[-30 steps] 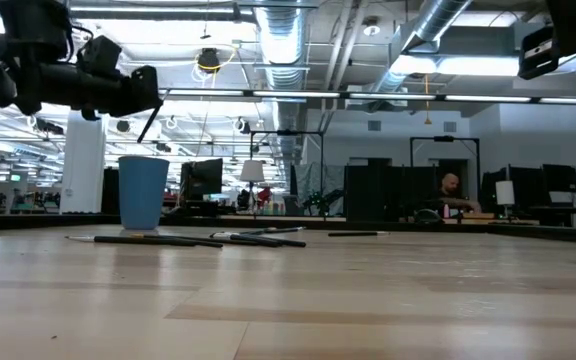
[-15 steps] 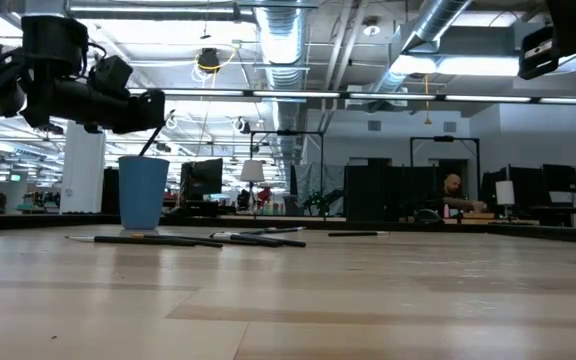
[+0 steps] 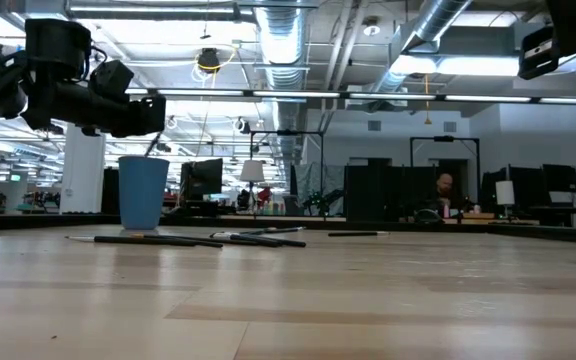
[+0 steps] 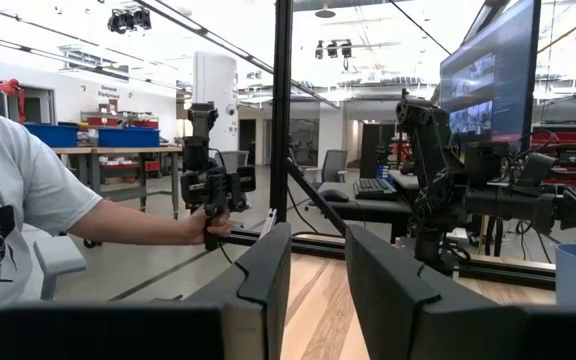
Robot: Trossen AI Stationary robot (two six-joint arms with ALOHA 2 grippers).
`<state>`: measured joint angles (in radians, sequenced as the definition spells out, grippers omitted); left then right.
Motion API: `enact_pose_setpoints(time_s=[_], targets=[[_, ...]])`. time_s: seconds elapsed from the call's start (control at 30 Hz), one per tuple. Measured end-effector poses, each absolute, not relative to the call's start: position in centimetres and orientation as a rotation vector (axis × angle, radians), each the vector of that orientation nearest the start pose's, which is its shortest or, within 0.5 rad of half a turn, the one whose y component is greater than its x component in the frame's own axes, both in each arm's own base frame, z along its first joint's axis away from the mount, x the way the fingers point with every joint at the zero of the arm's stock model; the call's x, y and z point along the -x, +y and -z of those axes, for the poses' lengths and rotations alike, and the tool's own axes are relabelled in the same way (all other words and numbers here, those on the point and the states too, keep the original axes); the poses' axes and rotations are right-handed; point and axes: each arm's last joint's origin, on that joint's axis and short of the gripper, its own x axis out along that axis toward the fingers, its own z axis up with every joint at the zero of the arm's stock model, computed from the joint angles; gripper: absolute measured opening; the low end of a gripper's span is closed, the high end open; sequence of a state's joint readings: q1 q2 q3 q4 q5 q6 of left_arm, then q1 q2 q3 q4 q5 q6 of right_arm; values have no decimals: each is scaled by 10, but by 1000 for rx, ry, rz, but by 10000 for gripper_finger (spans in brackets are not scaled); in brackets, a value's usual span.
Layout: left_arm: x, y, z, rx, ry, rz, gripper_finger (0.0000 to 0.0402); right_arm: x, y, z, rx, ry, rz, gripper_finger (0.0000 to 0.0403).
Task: Pick & Place Paint Supplies
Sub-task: Put the silver paint brush into the blue cup
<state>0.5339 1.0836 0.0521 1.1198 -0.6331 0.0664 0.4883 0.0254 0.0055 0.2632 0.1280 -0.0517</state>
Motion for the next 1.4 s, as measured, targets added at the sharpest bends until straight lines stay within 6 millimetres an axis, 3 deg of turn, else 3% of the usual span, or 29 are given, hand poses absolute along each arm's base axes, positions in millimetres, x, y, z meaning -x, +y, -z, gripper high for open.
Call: enact_pose_setpoints(time_s=[0.33,0.5,0.77,0.9,1.07,1.4], targets=[[-138,90,-168,-48,-76,-1104,112,-86,42,-189,-23,-243,-353,92],[-158,73,-182,-42,-100,-996,129,-86,42,-189,-23,-242,-352,92],[-206,40,-216,-7,129,-820,131,-86,42,-189,-23,-243,-353,92],[-217,25,-234,75,251,-774,131,-86,42,-189,-23,-242,-353,92],[-220,9,-241,244,338,-655,131,-86,42,-189,-23,-242,-352,92],[-213,-13,-225,707,509,-480,131,-86,42,-189,-23,-242,-352,92]])
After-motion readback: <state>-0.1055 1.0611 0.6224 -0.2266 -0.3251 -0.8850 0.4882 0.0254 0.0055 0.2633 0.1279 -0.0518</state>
